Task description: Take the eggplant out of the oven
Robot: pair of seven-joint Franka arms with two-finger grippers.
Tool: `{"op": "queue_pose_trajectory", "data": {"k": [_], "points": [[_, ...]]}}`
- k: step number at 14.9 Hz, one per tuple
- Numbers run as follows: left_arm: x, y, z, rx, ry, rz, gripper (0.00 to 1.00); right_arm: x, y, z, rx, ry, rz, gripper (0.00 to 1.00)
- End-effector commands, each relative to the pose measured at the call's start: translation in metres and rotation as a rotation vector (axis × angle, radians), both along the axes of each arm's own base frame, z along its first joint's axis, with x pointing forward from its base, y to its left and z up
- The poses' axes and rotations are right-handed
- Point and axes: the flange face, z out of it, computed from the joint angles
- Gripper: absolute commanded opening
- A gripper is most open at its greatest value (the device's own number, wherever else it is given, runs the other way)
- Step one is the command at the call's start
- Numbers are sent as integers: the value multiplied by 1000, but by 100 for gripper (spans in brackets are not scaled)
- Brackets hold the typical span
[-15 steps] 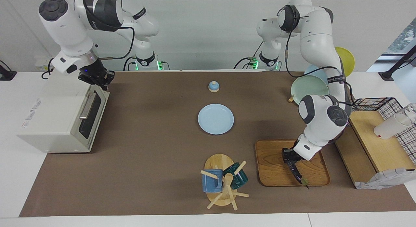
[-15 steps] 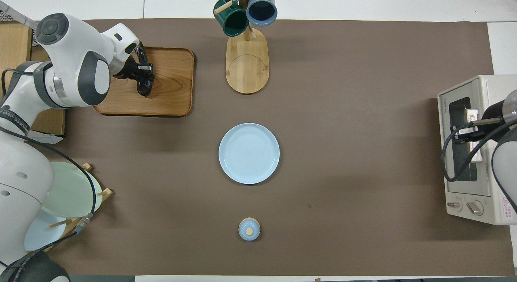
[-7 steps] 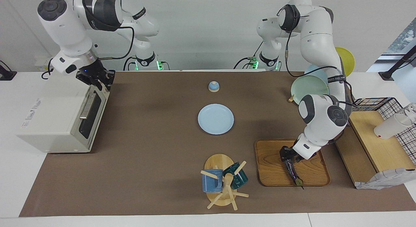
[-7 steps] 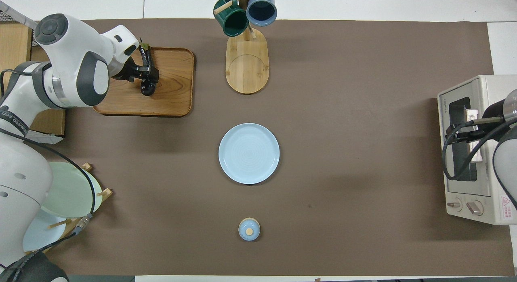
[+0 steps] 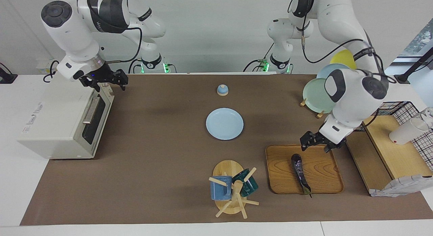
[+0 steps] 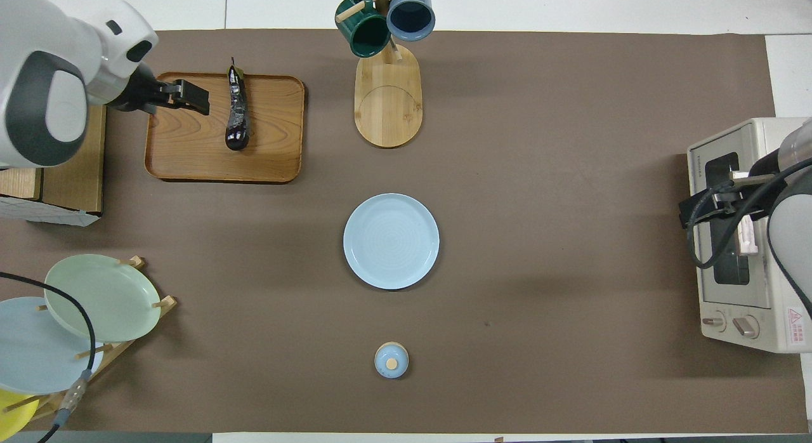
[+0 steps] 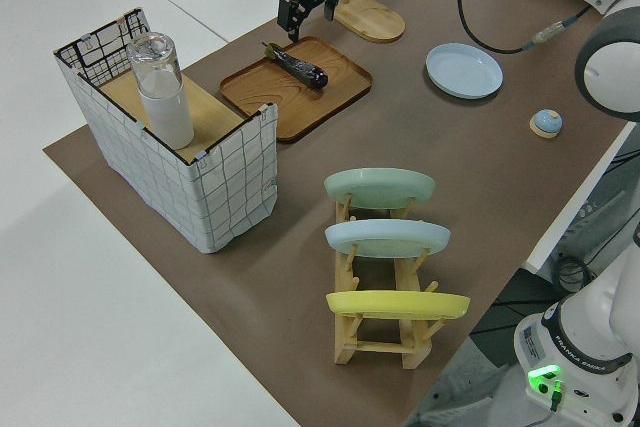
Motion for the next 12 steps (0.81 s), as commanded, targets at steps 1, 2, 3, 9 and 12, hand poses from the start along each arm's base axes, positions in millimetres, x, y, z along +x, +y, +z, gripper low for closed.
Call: {"op": "queue_pose_trajectory", "data": {"k": [1,2,3,9,12], "points": [[-35,11,58,27,6,19,100,3,-3,6,11,12,-13,100],[-51,14,79,50,16,13,100,2,-4,7,11,9,-15,100],[-66,17,98,72,30,9,100,-1,-8,11,12,3,-24,100],[-130,24,118,116,153,2,100,-1,-11,12,13,-7,-31,100],[-150,37,101,122,188,60,100,2,-19,17,20,-31,-50,100]]}}
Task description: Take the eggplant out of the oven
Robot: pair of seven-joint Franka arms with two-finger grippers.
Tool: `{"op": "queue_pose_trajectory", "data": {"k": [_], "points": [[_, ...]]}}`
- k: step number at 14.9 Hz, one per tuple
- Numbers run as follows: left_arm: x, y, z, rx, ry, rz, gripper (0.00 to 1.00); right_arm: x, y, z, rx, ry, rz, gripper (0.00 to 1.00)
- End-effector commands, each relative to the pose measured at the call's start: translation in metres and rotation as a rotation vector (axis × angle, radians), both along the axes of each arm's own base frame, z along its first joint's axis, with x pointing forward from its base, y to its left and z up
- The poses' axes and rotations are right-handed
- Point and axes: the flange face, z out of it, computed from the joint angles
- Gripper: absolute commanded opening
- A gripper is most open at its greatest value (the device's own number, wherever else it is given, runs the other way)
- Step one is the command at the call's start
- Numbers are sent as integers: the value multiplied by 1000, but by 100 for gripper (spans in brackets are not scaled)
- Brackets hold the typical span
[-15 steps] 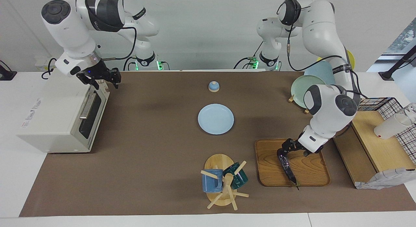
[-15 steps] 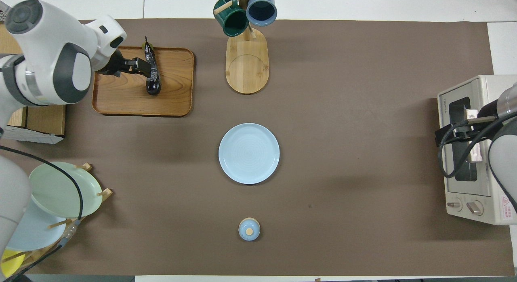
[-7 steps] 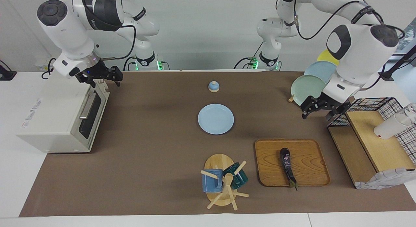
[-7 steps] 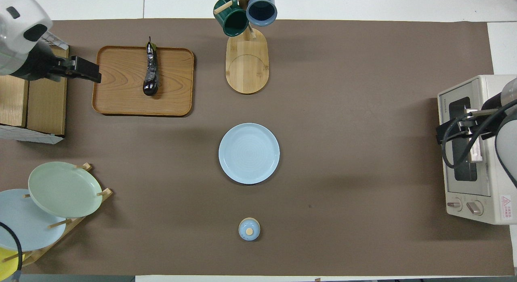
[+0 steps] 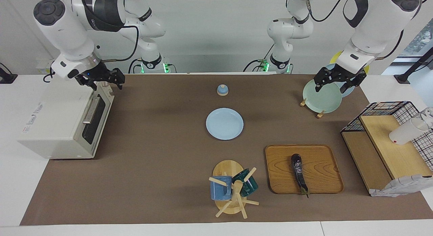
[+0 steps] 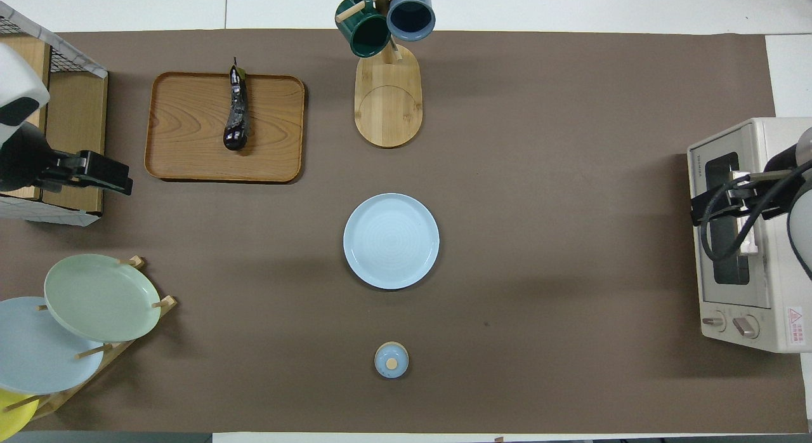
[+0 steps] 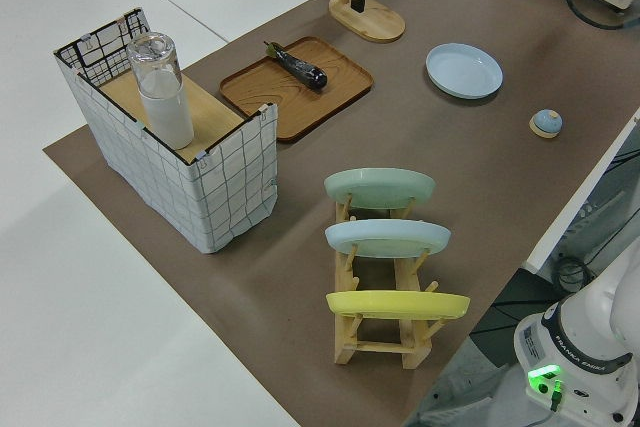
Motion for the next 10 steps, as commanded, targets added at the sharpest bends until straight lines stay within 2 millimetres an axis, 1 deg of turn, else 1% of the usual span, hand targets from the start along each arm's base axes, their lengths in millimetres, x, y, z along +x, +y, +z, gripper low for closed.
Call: {"op": "queue_pose_trajectory", "data": {"k": [1,2,5,7,9,10], "points": [[-26,10,-17,32,24,81,100,3,-7,13,19,-43,-25,100],[-24,7,-14,33,13,86,100,4,-7,14,20,-51,-27,100],[-15,11,12,33,7,87,100,5,-11,16,25,-65,-35,100],[-11,14,28,34,28,92,100,4,-18,18,27,-70,-46,100],[-13,16,35,25,74,101,100,1,-18,17,25,-67,-47,100],[-14,16,38,22,63,103,100,1,-16,16,27,-64,-41,100]]}}
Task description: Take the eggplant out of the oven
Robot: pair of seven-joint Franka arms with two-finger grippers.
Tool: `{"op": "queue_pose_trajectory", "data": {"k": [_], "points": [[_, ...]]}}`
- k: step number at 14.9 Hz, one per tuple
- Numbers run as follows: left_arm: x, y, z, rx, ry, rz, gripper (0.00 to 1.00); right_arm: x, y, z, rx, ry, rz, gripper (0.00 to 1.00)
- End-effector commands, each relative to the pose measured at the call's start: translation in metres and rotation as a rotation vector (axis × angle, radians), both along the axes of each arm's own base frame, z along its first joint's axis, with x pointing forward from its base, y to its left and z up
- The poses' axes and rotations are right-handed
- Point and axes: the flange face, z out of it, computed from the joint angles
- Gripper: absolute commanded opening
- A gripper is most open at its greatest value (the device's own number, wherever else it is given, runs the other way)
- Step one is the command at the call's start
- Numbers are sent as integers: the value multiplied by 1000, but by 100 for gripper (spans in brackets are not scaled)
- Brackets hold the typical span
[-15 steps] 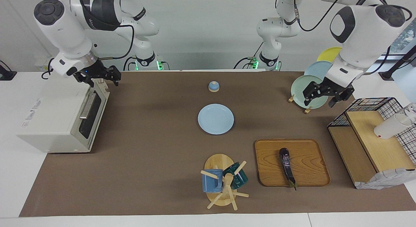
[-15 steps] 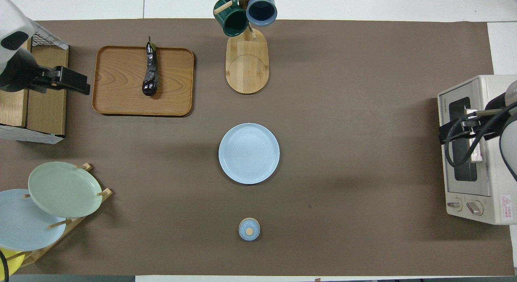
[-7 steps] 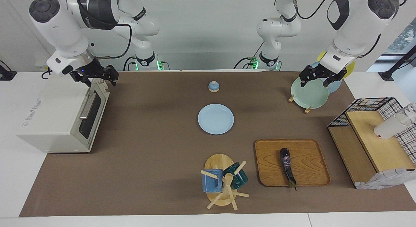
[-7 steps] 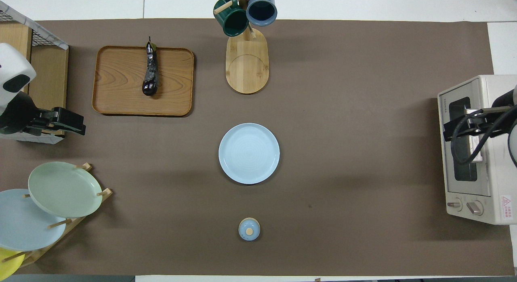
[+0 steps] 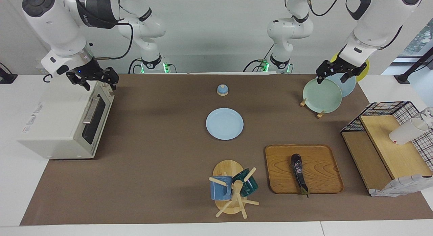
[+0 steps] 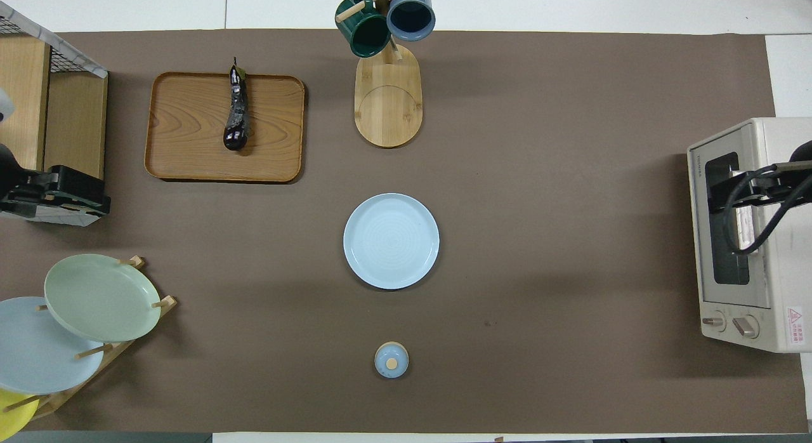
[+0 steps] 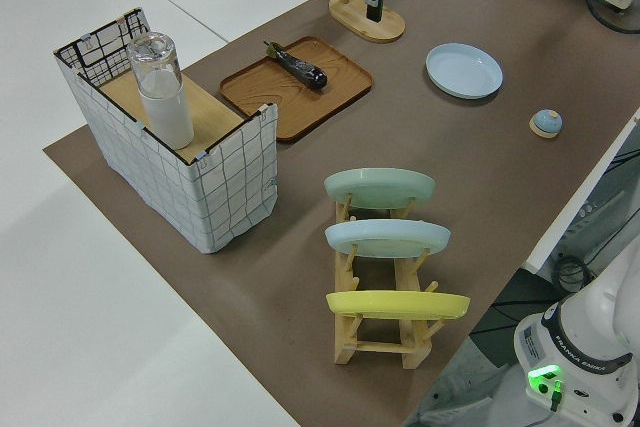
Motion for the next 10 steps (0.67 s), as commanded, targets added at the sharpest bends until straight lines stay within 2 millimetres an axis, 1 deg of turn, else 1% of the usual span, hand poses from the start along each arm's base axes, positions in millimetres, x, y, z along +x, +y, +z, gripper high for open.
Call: {"op": "queue_pose_trajectory", "data": {"k": [1,4,7,10], "points": [[5,0,4,10,18,18,100,-3,1,2,27,-8,-10,100],[1,-4,-9,14,20,21,100,-3,-1,2,27,-10,-13,100],[-1,-10,-7,14,15,25,100,-3,-1,2,27,-10,-13,100],[-1,-10,-2,14,4,22,100,-3,-1,2,28,-10,-13,100]]}}
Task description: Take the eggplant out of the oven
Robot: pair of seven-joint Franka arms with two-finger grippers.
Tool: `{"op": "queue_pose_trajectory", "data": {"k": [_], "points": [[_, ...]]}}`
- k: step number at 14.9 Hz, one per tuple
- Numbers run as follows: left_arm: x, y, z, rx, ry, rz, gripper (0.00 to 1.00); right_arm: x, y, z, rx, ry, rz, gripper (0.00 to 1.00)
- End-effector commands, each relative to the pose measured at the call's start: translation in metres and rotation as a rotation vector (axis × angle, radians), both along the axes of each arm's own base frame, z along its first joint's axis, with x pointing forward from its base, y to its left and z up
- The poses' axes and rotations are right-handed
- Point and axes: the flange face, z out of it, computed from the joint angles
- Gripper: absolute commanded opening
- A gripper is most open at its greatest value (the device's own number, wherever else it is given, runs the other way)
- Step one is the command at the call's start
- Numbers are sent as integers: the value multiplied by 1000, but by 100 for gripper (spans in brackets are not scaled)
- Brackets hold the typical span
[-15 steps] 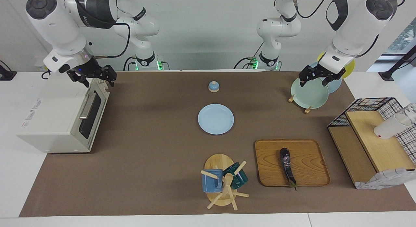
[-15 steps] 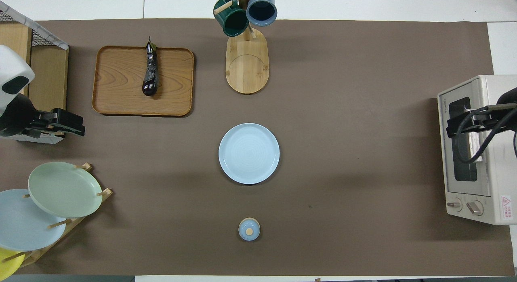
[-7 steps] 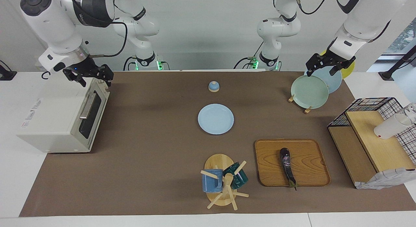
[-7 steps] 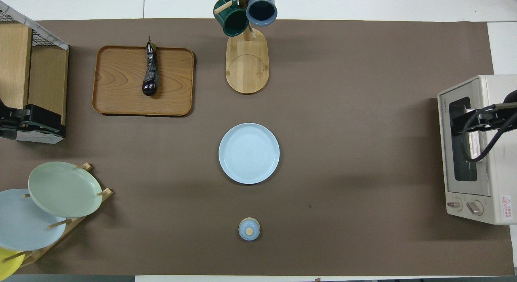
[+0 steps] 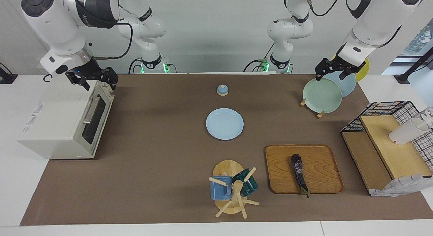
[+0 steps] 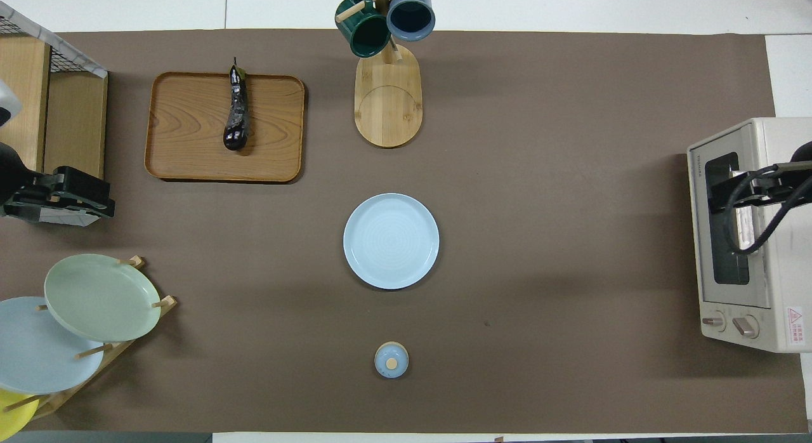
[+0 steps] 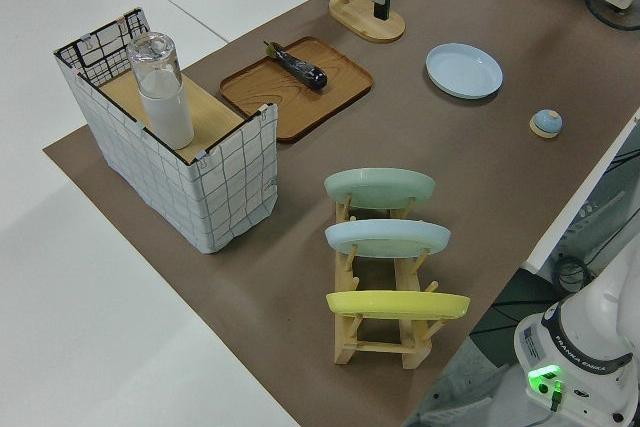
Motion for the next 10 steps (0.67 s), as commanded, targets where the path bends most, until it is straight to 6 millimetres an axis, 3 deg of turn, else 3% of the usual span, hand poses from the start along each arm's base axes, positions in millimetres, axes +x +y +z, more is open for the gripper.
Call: {"op": "queue_pose_trajectory", "data": {"k": [1,10], "points": [[-3,0,5,11,-14,9,100,-4,-2,2,27,-11,-14,100],[-4,4,6,11,-12,12,100,-3,-1,2,28,-10,-14,100]]}}
